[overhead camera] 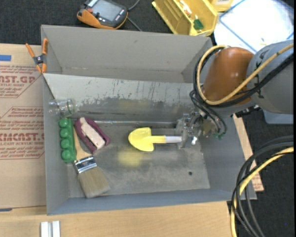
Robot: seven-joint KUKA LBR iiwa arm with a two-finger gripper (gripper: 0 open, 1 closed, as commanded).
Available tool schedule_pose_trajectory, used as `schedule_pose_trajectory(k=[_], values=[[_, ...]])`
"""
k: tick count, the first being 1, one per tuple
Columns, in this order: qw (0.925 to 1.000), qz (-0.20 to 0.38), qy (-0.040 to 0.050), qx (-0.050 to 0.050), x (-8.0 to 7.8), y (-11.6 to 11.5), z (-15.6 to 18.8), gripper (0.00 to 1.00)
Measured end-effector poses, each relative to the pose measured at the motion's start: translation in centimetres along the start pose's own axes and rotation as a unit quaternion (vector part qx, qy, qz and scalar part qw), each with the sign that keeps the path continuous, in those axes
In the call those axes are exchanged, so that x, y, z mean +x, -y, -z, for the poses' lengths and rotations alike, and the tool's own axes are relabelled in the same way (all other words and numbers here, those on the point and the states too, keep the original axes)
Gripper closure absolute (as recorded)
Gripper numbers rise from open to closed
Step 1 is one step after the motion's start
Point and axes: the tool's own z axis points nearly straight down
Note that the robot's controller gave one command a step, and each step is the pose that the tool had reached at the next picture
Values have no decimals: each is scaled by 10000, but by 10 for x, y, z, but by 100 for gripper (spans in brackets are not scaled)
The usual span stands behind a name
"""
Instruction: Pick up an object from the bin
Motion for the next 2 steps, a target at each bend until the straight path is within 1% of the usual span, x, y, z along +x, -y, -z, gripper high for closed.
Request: schedule_pose_trajectory(k=[1,2], values=[[9962,871,6,-1,3,-10,-22,100],[9962,869,35,11,-11,13,-18,100]])
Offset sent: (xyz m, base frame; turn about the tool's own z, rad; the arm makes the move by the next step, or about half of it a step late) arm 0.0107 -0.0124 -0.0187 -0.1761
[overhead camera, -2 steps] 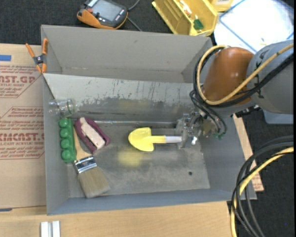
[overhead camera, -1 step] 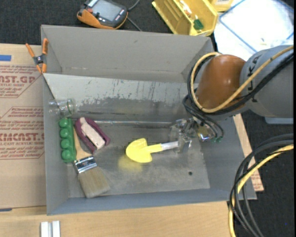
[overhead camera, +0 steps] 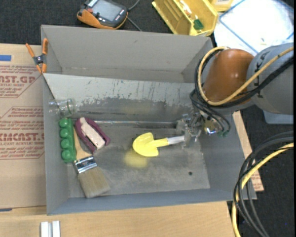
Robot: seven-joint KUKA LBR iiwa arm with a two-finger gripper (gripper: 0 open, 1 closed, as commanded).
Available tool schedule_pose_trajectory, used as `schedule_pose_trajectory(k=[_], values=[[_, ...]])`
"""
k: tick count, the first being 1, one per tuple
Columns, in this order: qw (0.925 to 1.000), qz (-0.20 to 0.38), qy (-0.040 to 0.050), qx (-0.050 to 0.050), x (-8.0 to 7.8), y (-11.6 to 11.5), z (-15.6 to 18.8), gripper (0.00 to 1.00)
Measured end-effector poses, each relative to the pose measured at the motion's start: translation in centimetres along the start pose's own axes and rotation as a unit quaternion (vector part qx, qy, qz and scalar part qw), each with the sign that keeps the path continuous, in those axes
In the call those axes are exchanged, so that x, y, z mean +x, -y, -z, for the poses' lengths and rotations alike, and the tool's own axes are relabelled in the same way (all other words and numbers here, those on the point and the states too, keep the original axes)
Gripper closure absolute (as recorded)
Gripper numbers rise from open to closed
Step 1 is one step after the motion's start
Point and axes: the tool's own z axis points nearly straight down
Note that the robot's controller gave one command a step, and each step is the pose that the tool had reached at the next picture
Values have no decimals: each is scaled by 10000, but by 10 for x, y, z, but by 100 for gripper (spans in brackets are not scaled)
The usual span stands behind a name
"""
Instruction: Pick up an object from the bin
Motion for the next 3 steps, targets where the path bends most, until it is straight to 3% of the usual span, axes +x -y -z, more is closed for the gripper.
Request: schedule_pose_trajectory(k=[1,2,3], values=[[10000,-66,-39,-39,0,-44,-41,100],[9973,728,9,0,57,-44,-42,100],[9999,-100,-15,-34,22,-53,81,100]])
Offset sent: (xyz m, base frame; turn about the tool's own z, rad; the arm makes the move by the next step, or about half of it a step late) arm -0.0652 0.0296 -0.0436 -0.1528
